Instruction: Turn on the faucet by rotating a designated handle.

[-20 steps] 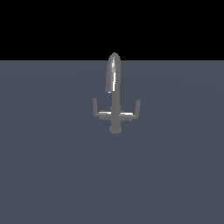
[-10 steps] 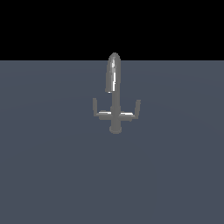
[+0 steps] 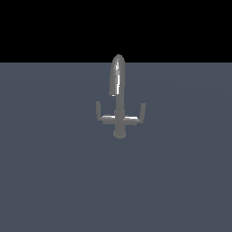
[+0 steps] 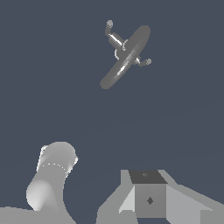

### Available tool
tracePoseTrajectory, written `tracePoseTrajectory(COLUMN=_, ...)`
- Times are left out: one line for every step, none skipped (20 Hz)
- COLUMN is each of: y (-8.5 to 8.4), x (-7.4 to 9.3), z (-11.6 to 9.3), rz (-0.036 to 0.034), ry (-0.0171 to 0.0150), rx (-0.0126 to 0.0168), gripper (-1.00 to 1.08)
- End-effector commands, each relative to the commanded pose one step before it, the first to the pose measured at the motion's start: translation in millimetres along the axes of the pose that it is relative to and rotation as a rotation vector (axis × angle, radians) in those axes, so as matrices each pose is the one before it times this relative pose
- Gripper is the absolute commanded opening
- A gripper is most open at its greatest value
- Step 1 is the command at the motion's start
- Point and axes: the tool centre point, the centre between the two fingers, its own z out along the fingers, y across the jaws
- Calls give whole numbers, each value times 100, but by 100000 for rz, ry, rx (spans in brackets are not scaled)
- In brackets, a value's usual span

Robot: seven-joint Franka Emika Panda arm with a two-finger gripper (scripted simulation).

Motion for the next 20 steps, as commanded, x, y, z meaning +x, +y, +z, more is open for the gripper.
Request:
tracePoseTrajectory(y=433, x=720, z=327, rz=-7917, ry=-4284, rx=-2038, gripper=-100)
tracePoseTrajectory(y=184, x=284, z=124, rz=-3121, ry=-1692, rx=-711, gripper=-100)
tracePoseTrajectory(y=191, x=284, z=121, rz=-3127, ry=-1696, rx=-670, gripper=-100)
tracePoseTrajectory(y=197, x=283, z=118, rz=-3133, ry=-1700, rx=-629, gripper=-100)
tracePoseTrajectory(y=204, x=283, z=115, rz=-3138, ry=-1702, rx=-589, gripper=-100)
tracePoseTrajectory(y=211, x=282, z=112, rz=-3143, ry=-1704, rx=-549, gripper=-100)
tracePoseTrajectory(y=218, x=282, z=108, rz=-3149, ry=-1704, rx=-509, gripper=-100)
tracePoseTrajectory(y=225, x=281, z=105, rz=-3154, ry=-1703, rx=-470, gripper=-100)
tracePoseTrajectory(y=232, x=280, z=102, rz=-3158, ry=-1701, rx=-431, gripper=-100)
tracePoseTrajectory(y=239, x=278, z=99, rz=-3163, ry=-1699, rx=-392, gripper=-100)
tracePoseTrajectory(y=246, x=277, z=96, rz=-3168, ry=-1695, rx=-355, gripper=-100)
tracePoseTrajectory(y=254, x=275, z=93, rz=-3171, ry=-1690, rx=-317, gripper=-100)
tracePoseTrajectory(y=261, x=273, z=90, rz=-3175, ry=-1685, rx=-280, gripper=-100)
tracePoseTrajectory(y=268, x=271, z=86, rz=-3178, ry=-1678, rx=-244, gripper=-100)
tracePoseTrajectory(y=276, x=268, z=83, rz=-3181, ry=-1671, rx=-208, gripper=-100)
tracePoseTrajectory(y=283, x=265, z=80, rz=-3183, ry=-1662, rx=-173, gripper=-100)
tracePoseTrajectory(y=291, x=263, z=77, rz=-3187, ry=-1654, rx=-138, gripper=-100)
tracePoseTrajectory(y=298, x=260, z=73, rz=-3189, ry=-1644, rx=-104, gripper=-100)
tracePoseTrajectory(y=306, x=256, z=70, rz=-3190, ry=-1633, rx=-70, gripper=-100)
tracePoseTrajectory(y=313, x=252, z=67, rz=-3192, ry=-1622, rx=-38, gripper=-100)
